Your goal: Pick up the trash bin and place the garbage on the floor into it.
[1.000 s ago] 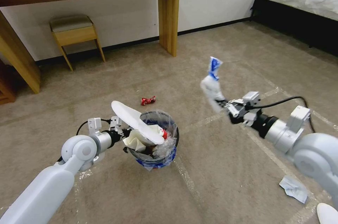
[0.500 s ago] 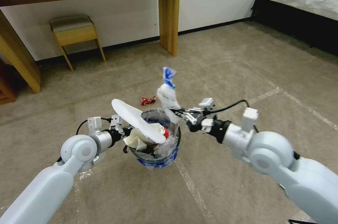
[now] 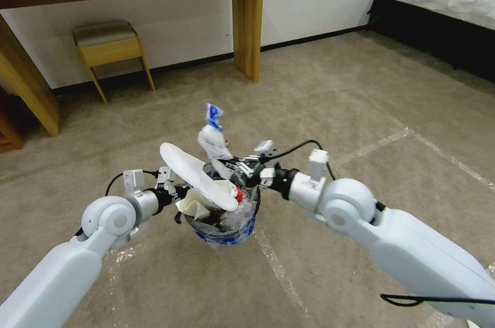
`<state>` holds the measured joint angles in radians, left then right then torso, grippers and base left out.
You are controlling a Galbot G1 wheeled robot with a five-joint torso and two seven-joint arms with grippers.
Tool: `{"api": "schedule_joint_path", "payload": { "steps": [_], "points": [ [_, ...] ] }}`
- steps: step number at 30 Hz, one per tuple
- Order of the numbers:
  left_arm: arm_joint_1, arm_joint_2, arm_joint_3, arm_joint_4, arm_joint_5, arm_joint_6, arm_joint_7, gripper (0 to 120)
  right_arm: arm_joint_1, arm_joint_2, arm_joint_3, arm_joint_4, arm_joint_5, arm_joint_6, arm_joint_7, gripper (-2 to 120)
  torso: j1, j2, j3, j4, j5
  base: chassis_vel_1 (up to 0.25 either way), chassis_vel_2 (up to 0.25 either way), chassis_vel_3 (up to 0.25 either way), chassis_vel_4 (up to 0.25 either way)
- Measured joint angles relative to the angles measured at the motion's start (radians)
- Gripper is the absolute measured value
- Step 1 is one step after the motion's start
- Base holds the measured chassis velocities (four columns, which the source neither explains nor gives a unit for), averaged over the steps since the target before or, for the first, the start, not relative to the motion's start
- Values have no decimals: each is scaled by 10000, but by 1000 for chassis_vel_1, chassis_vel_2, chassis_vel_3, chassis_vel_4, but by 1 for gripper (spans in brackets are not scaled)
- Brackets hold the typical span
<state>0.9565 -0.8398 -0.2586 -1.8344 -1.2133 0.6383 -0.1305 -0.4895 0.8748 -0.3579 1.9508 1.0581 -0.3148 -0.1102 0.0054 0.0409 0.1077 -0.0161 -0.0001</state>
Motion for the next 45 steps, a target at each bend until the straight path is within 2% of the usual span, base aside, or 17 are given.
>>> {"api": "schedule_joint_path", "payload": {
  "steps": [9,17,23,30,45],
  "points": [
    [-32,-66,30,443,181,0,368,1,326,-583,175,-90,163,-310,-133,0,0,1,-2,-6,0,0,0,0,0],
    [30,-109,-76,731,254,-12,509,1,-235,-1255,777,486,136,-347,-498,0,0,0,-2,-1,1,0,0,0,0],
    [-37,-36,-235,752,-12,-34,474,1,-944,-1891,1309,803,-209,-363,-902,0,-1,1,-2,-4,3,0,0,0,0],
    [-38,21,-252,377,-431,-43,78,1,-1604,-2465,1608,1159,-472,-363,-1090,0,-1,1,-2,-3,1,0,0,0,0],
    [113,-167,-230,-99,-837,-106,-542,1,-2411,-2881,1608,1492,-1111,-391,-1157,0,-1,1,-2,-2,0,0,0,0,0]
  ]
}}
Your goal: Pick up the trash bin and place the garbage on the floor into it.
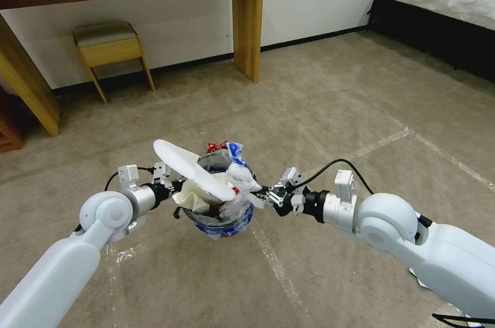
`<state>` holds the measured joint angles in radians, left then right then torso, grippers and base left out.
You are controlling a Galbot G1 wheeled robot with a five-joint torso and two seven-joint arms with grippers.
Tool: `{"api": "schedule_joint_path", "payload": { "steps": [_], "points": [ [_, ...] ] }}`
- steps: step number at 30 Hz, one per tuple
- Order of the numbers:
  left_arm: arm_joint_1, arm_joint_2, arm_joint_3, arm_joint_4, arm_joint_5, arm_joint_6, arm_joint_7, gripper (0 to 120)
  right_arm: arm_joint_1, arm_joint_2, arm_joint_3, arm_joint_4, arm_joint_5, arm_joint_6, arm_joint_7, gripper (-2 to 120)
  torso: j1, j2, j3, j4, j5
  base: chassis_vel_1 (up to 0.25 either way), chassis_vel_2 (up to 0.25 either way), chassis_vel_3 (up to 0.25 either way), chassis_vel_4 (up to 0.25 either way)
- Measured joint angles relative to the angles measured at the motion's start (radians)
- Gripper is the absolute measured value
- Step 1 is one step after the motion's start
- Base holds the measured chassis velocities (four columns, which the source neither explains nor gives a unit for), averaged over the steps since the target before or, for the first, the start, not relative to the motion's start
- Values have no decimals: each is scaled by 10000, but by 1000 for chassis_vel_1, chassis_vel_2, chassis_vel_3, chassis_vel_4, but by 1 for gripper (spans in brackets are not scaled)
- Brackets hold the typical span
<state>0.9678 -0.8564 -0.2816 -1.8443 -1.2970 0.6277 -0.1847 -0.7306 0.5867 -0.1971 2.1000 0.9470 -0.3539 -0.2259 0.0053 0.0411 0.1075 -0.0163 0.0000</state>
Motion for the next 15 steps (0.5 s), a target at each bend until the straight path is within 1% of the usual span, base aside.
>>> {"api": "schedule_joint_path", "payload": {
  "steps": [4,7,15],
  "points": [
    [43,4,-26,-116,-75,-7,-65,1,1,70,-79,-45,-74,-4,0,0,0,0,-1,0,0,0,0,0,0],
    [100,64,-61,-295,-224,-15,-145,1,4,266,-234,-193,-202,-4,77,0,0,0,0,0,1,0,0,0,0],
    [265,163,-99,-536,-362,-14,-155,1,3,469,-337,-427,-425,8,191,0,0,1,0,0,0,0,0,0,0]
  ]
}}
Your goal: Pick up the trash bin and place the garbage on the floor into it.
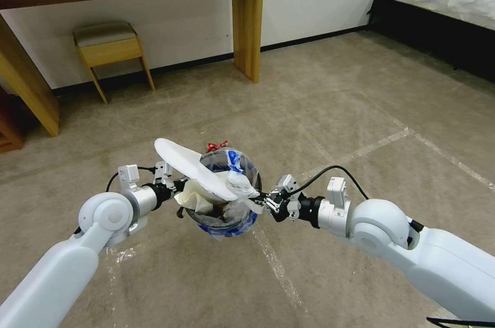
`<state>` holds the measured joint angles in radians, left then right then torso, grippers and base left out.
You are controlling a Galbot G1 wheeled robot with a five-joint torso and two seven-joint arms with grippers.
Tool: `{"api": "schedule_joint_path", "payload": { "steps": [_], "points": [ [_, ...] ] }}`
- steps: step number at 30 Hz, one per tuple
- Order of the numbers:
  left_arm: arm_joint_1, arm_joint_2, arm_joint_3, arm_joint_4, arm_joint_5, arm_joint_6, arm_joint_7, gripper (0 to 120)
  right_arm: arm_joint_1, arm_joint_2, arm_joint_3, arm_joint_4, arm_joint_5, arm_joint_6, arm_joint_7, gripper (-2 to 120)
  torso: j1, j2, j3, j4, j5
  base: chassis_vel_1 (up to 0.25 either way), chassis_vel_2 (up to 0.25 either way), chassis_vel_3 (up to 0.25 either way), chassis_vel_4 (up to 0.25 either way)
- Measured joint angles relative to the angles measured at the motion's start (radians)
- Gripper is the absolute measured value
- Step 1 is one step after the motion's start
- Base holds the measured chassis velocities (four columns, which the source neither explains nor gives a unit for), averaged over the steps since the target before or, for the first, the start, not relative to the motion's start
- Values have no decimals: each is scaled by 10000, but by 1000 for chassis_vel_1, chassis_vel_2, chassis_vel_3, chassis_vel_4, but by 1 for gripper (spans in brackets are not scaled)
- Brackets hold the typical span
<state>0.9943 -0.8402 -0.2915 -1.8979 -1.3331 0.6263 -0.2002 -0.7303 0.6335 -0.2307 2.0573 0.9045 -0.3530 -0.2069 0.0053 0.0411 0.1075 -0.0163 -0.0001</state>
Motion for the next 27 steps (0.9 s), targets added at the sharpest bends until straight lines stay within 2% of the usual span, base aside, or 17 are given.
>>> {"api": "schedule_joint_path", "payload": {
  "steps": [6,17,27],
  "points": [
    [41,39,-8,-194,-236,84,-1,1,13,229,-73,-267,-215,74,156,0,0,0,0,-1,0,0,0,0,0],
    [112,-84,90,-87,-54,149,52,1,490,582,-28,-338,329,37,296,0,0,0,1,1,-1,0,0,0,0],
    [184,-175,222,-270,-363,304,54,1,504,1045,-316,-992,34,224,268,0,0,0,2,1,0,0,0,0,0]
  ]
}}
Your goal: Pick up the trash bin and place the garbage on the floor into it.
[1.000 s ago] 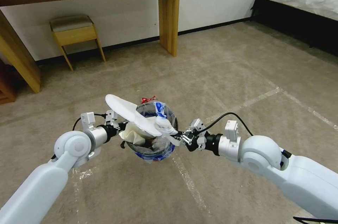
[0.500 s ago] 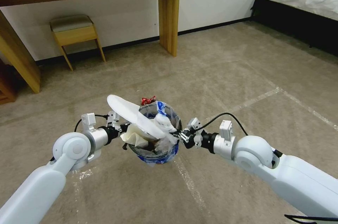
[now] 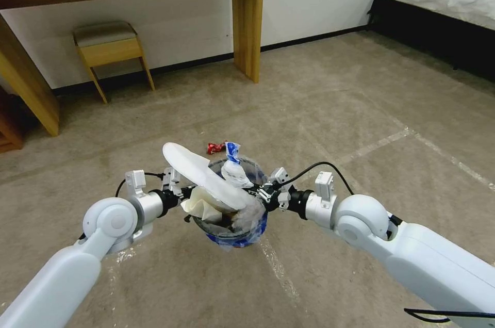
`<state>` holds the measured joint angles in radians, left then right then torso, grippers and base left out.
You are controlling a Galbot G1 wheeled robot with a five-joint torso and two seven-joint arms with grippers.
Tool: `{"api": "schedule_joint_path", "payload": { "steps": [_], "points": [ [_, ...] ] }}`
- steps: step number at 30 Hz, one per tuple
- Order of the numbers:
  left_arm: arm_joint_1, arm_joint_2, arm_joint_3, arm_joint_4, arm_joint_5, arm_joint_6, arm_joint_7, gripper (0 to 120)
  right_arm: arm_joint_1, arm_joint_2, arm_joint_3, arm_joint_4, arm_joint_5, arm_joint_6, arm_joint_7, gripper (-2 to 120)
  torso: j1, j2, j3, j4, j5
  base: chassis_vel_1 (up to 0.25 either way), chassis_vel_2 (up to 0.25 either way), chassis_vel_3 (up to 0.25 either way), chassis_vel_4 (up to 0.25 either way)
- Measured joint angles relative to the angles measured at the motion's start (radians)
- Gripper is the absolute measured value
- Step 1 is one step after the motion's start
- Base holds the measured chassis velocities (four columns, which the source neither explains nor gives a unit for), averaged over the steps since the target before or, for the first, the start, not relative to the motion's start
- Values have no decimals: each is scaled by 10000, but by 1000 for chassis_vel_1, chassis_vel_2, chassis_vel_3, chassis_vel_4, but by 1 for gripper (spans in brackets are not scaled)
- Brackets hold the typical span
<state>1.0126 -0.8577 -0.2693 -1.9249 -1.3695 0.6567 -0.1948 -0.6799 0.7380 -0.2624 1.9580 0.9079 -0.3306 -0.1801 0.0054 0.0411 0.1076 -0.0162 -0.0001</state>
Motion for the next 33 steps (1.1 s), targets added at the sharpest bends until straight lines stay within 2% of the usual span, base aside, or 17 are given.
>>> {"api": "schedule_joint_path", "payload": {
  "steps": [15,19,23,26,28,29,31,32,33],
  "points": [
    [-87,-83,73,224,99,51,102,1,363,255,-199,-415,-42,161,-57,0,0,0,0,-2,2,0,0,0,0],
    [-33,-204,84,197,64,56,111,1,330,355,-576,-651,-487,261,-135,0,0,0,0,-3,1,0,0,0,0],
    [-40,-113,77,182,-42,58,109,1,291,437,-656,-768,-601,319,-128,0,0,0,-2,0,1,0,0,0,0],
    [-61,-16,79,158,-69,58,109,1,353,439,-665,-810,-614,358,-125,5,0,0,-2,0,1,0,0,0,0],
    [-52,-4,74,150,-69,58,108,1,375,379,-665,-762,-605,358,-132,16,0,0,-2,0,0,0,0,0,0],
    [-52,-4,74,150,-69,58,108,1,375,379,-665,-762,-605,358,-132,16,0,0,-2,0,0,0,0,0,0],
    [-50,-5,52,173,-61,58,109,1,374,305,-643,-652,-539,358,-147,27,0,0,-2,-1,1,0,0,0,0],
    [-50,-5,52,173,-61,58,109,1,374,305,-643,-652,-539,358,-147,27,0,0,-2,-1,1,0,0,0,0],
    [-50,-12,43,195,-56,58,109,1,372,286,-628,-602,-515,357,-150,32,0,0,-1,-1,0,0,0,0,0]
  ]
}}
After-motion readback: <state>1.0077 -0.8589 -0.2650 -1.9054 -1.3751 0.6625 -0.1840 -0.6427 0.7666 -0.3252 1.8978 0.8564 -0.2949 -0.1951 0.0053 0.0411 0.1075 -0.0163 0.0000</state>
